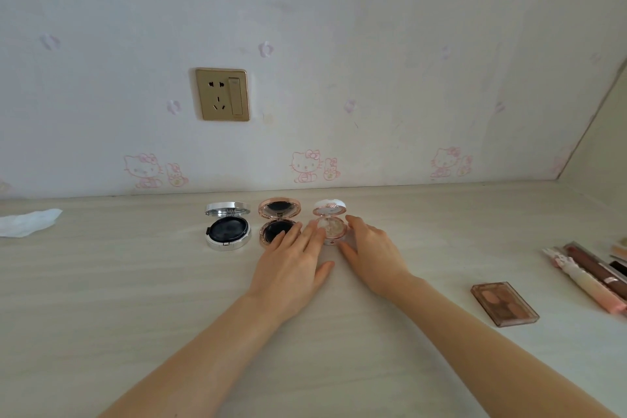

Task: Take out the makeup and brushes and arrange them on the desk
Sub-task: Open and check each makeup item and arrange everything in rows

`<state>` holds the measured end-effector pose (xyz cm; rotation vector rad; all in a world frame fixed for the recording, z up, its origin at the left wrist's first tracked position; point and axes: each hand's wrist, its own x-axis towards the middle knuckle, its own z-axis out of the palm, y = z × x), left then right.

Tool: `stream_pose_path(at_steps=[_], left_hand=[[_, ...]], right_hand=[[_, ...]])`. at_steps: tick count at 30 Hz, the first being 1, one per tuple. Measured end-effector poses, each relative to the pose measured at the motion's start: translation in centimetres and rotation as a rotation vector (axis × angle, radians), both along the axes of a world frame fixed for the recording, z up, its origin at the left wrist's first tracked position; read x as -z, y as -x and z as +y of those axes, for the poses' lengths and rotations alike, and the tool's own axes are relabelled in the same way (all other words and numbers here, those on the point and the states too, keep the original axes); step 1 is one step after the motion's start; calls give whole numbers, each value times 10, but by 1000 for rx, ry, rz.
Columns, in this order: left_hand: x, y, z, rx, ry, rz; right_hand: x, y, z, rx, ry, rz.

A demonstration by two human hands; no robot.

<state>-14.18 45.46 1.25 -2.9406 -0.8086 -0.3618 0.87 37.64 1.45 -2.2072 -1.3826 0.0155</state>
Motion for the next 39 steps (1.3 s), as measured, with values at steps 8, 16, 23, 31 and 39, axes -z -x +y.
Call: stream_pose_path(at_steps=[8,16,23,31,39], left_hand=[[-13,-3,-23,94,-41,-224],[-19,-36,-83,178,133,-267],[-11,-81,-130,242,263,-246],[-1,-120,-160,283,362,-211],[-4,-137,-171,275,479,-130]], right_hand=[[-17,-6,-48,27,69,-88],[-28,-29,-133,112,102,-151],[-21,-54,-192,295,126,-62],[-9,-64,-216,426,77,-6],[-3,-72,-219,475,193,7]])
